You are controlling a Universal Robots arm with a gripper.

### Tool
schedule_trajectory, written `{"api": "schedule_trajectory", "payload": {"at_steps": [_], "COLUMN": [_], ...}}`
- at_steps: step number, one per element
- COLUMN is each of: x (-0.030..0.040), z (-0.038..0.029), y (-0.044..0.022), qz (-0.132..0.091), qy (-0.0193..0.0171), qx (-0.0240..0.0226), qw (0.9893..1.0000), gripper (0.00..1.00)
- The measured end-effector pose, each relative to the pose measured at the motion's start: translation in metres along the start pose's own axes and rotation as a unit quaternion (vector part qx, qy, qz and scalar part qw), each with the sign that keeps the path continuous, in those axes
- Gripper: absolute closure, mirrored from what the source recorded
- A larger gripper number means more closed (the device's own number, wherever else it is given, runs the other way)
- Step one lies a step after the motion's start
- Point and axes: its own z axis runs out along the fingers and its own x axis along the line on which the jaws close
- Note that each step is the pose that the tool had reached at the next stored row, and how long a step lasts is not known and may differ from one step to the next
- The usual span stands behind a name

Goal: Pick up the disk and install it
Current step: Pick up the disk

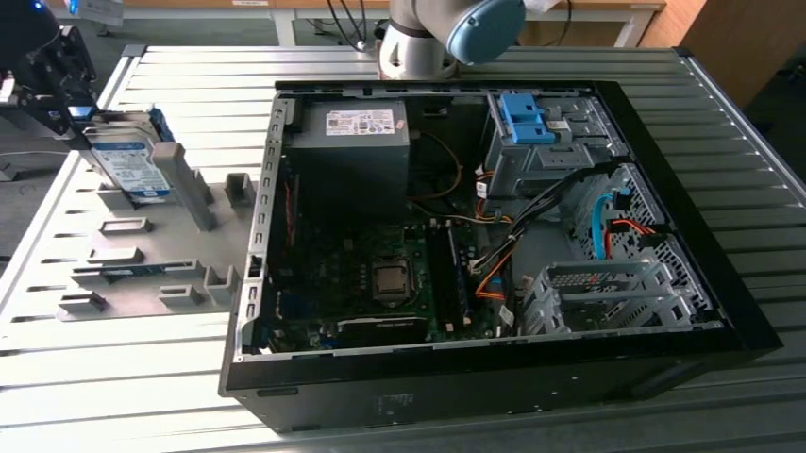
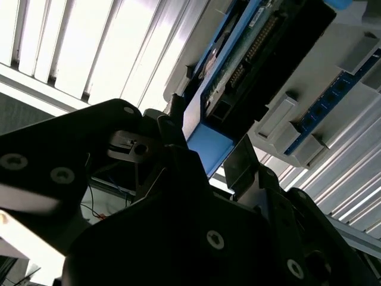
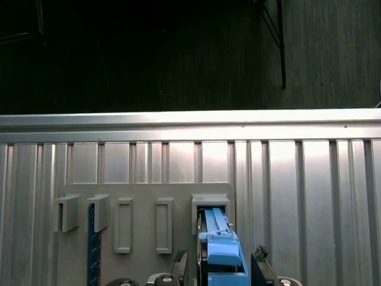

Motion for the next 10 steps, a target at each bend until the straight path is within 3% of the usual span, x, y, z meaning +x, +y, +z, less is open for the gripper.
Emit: {"api": "schedule_trajectory", "payload": {"at_steps": [8,9,10], "x": [0.0000,0.0000,0.0000], "z": [0.0024,0.0024,0.0024], "y": [0.0000,0.0000,0.0000], "qz": [0.000,0.000,0.000], "qy": [0.0000,0.0000,0.0000], "qx": [0.0000,0.0000,0.0000], "qw": [1.0000,1.0000,1.0000], "gripper": [0.48,0.55,0.55]}}
